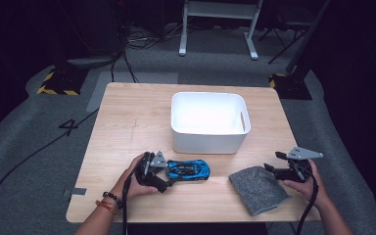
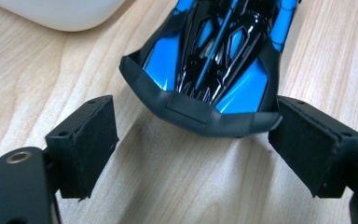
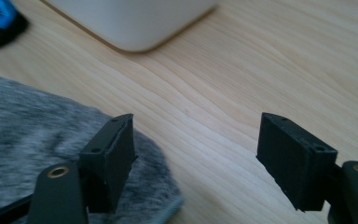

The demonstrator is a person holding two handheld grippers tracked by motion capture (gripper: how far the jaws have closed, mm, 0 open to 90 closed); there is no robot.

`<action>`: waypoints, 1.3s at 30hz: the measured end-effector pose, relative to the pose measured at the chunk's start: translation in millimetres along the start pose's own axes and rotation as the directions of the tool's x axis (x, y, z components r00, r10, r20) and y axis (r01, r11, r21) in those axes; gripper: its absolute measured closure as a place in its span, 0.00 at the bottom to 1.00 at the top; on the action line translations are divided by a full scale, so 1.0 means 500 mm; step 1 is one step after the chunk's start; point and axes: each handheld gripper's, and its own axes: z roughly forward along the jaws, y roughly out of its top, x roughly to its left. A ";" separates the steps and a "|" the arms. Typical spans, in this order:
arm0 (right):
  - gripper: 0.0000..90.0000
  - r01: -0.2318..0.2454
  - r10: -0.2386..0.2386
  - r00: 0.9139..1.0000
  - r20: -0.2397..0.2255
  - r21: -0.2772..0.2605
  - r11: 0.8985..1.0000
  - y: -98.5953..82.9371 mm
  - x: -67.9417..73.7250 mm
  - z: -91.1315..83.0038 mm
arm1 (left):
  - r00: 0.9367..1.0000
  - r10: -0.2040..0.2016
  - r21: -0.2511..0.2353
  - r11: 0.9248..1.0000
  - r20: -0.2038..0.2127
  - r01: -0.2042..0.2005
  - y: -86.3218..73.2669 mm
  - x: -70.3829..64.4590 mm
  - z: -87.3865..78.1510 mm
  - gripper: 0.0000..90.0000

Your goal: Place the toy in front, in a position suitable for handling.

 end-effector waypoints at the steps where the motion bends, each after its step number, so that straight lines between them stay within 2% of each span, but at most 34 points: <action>1: 0.31 0.006 -0.006 1.000 -0.017 -0.006 1.000 0.006 0.007 -0.007 | 1.000 0.011 -0.001 1.000 0.008 -0.011 0.001 -0.001 0.001 0.18; 2: 0.31 0.010 -0.011 0.999 -0.038 -0.007 1.000 0.011 0.014 -0.011 | 1.000 0.021 -0.001 1.000 0.004 -0.021 0.002 -0.002 0.004 0.18; 3: 0.31 0.022 -0.022 0.998 -0.061 -0.001 1.000 0.016 0.022 -0.014 | 1.000 0.025 0.000 1.000 -0.019 -0.025 0.005 -0.002 0.005 0.18; 5: 0.31 0.068 -0.065 0.994 -0.092 0.032 0.997 0.023 0.041 -0.016 | 0.999 0.035 0.001 0.999 -0.014 -0.035 0.008 -0.001 0.010 0.17; 8: 0.30 0.112 -0.101 0.980 -0.170 0.058 0.992 0.024 0.069 -0.007 | 0.999 0.053 0.005 0.999 -0.003 -0.053 0.013 0.000 0.019 0.17; 9: 0.30 0.153 -0.133 0.973 -0.186 0.098 0.983 0.019 0.084 0.012 | 0.998 0.059 0.010 0.998 -0.001 -0.059 0.015 0.000 0.023 0.17; 10: 0.30 0.153 -0.133 0.973 -0.186 0.098 0.983 0.019 0.084 0.012 | 0.998 0.058 0.009 0.998 0.008 -0.058 0.018 -0.001 0.029 0.17; 12: 0.30 0.174 -0.146 0.972 -0.181 0.150 0.973 0.011 0.094 0.037 | 0.998 0.061 0.007 0.998 0.016 -0.061 0.023 -0.001 0.035 0.17; 13: 0.30 0.174 -0.143 0.971 -0.191 0.161 0.971 0.007 0.095 0.047 | 0.998 0.065 0.010 0.998 0.020 -0.065 0.027 0.000 0.038 0.16; 15: 0.31 0.134 -0.095 0.972 -0.214 0.176 0.975 0.000 0.091 0.064 | 0.997 0.070 0.014 0.997 0.025 -0.071 0.033 0.002 0.043 0.12; 16: 0.31 0.134 -0.095 0.972 -0.214 0.176 0.975 0.000 0.091 0.064 | 0.997 0.073 0.013 0.997 0.025 -0.073 0.034 0.004 0.046 0.12; 18: 0.37 0.125 -0.082 0.969 -0.234 0.178 0.976 -0.001 0.085 0.066 | 0.997 0.068 0.021 0.997 0.027 -0.069 0.039 0.006 0.052 0.06; 19: 0.43 0.127 -0.083 0.968 -0.239 0.178 0.976 -0.001 0.083 0.066 | 0.996 0.063 0.017 0.998 0.059 -0.064 0.041 0.008 0.054 0.09; 21: 0.56 0.140 -0.092 0.963 -0.255 0.178 0.974 0.001 0.083 0.064 | 0.994 0.084 0.008 0.996 0.070 -0.084 0.046 0.007 0.057 0.14; 23: 0.70 0.152 -0.100 0.957 -0.274 0.176 0.973 0.004 0.089 0.063 | 0.990 0.110 0.007 0.994 0.087 -0.111 0.053 0.003 0.058 0.24; 25: 0.77 0.170 -0.118 0.955 -0.271 0.176 0.970 0.008 0.095 0.062 | 0.990 0.110 0.004 0.994 0.090 -0.110 0.057 0.000 0.062 0.25; 27: 0.81 0.179 -0.133 0.956 -0.263 0.160 0.971 0.012 0.098 0.061 | 0.989 0.116 0.002 0.993 0.094 -0.116 0.058 0.000 0.063 0.26; 29: 0.83 0.156 -0.120 0.960 -0.254 0.126 0.980 0.019 0.096 0.059 | 0.989 0.114 -0.004 0.993 0.095 -0.115 0.057 -0.001 0.063 0.27; 30: 0.83 0.133 -0.109 0.962 -0.249 0.083 0.988 0.035 0.096 0.058 | 0.989 0.114 -0.003 0.993 0.096 -0.115 0.057 -0.002 0.062 0.27; 32: 0.83 0.126 -0.107 0.964 -0.245 0.063 0.990 0.044 0.099 0.060 | 0.988 0.119 0.001 0.993 0.098 -0.120 0.057 -0.002 0.062 0.27; 34: 0.83 0.125 -0.112 0.961 -0.254 0.036 0.991 0.064 0.108 0.068 | 0.987 0.122 0.000 0.992 0.100 -0.123 0.057 -0.003 0.062 0.27; 35: 0.83 0.136 -0.129 0.959 -0.251 0.012 0.991 0.087 0.117 0.078 | 0.987 0.124 0.004 0.992 0.100 -0.125 0.058 -0.003 0.062 0.27; 36: 0.83 0.136 -0.129 0.959 -0.251 0.012 0.991 0.087 0.117 0.078 | 0.987 0.123 0.005 0.992 0.101 -0.125 0.058 -0.003 0.062 0.27; 39: 0.84 0.115 -0.121 0.955 -0.270 -0.040 0.993 0.119 0.125 0.086 | 0.987 0.111 -0.005 0.994 0.115 -0.111 0.056 -0.005 0.061 0.27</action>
